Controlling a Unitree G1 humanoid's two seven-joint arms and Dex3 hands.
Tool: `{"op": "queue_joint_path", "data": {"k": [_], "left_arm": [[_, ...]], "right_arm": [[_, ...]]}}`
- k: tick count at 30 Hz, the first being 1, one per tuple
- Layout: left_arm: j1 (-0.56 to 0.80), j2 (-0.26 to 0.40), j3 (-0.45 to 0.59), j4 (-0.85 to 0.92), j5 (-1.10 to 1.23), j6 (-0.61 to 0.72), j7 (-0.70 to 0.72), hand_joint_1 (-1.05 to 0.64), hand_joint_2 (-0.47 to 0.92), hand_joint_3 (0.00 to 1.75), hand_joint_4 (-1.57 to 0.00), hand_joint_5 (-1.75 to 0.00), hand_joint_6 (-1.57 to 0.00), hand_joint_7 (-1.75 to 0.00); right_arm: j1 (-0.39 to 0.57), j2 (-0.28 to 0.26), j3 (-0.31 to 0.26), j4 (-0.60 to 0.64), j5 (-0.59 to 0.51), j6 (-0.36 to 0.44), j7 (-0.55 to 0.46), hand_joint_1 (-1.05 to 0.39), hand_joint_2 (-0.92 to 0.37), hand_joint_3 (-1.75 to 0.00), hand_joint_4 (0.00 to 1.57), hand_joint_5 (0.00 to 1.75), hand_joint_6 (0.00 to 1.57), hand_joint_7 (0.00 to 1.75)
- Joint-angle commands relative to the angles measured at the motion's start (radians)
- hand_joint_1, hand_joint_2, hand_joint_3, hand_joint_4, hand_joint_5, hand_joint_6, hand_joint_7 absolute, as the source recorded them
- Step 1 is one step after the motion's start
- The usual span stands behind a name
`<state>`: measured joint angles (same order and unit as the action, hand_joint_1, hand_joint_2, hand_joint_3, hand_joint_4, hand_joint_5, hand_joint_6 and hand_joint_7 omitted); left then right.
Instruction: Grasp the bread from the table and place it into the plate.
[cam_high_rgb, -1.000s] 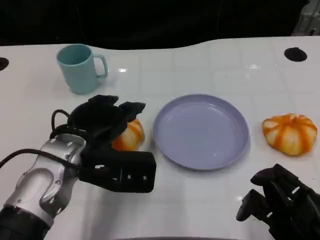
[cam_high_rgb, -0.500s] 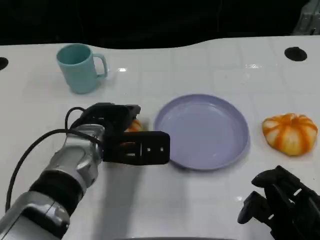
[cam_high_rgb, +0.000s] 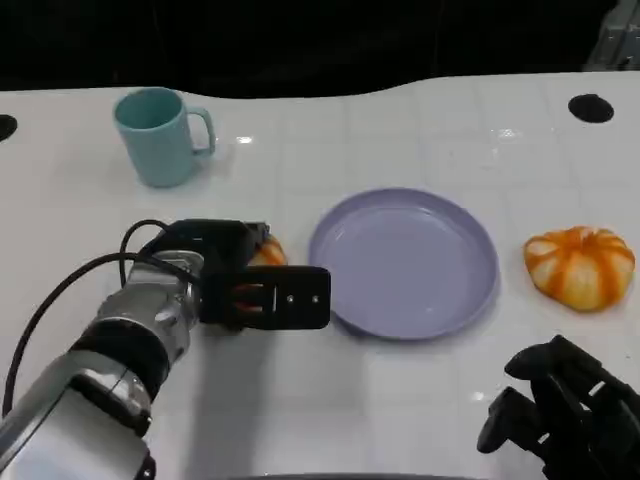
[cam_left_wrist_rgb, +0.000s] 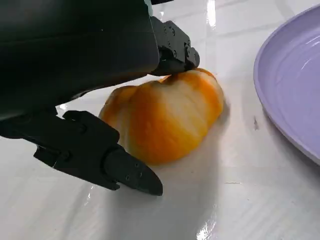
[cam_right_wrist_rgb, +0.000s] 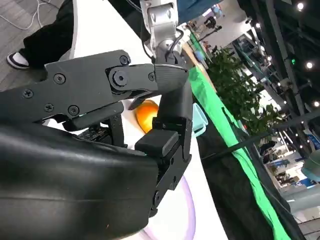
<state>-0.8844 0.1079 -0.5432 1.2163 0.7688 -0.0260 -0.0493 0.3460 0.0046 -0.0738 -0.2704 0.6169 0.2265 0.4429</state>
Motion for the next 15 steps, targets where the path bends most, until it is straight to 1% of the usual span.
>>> {"op": "queue_joint_path", "data": {"k": [1, 9, 14, 15], "left_arm": [[-0.018, -0.002, -0.018, 0.045, -0.002, -0.009, 0.050, -0.32, 0.77, 0.01, 0.00, -0.01, -0.15, 0.00], [-0.024, -0.026, -0.030, 0.080, -0.008, -0.027, 0.113, -0.29, 0.80, 0.02, 0.00, 0.00, -0.14, 0.00], [-0.034, -0.033, -0.034, 0.102, -0.009, -0.030, 0.092, -0.28, 0.81, 0.01, -0.02, -0.01, -0.16, -0.01], [-0.035, -0.032, -0.036, 0.106, -0.008, -0.034, 0.089, -0.28, 0.81, 0.01, -0.06, -0.03, -0.19, -0.02]], "right_arm": [[0.003, -0.013, -0.021, -0.002, 0.020, -0.005, 0.012, -0.55, -0.92, -0.31, 0.57, 1.58, 0.59, 1.13], [0.018, -0.014, -0.027, -0.011, 0.028, 0.004, 0.009, -0.55, -0.92, -0.27, 0.58, 1.55, 0.60, 1.12], [0.032, -0.011, -0.029, -0.032, 0.031, 0.020, -0.013, -0.55, -0.92, -0.23, 0.61, 1.52, 0.62, 1.09], [0.034, -0.010, -0.029, -0.035, 0.033, 0.022, -0.012, -0.55, -0.92, -0.23, 0.61, 1.52, 0.63, 1.09]]}}
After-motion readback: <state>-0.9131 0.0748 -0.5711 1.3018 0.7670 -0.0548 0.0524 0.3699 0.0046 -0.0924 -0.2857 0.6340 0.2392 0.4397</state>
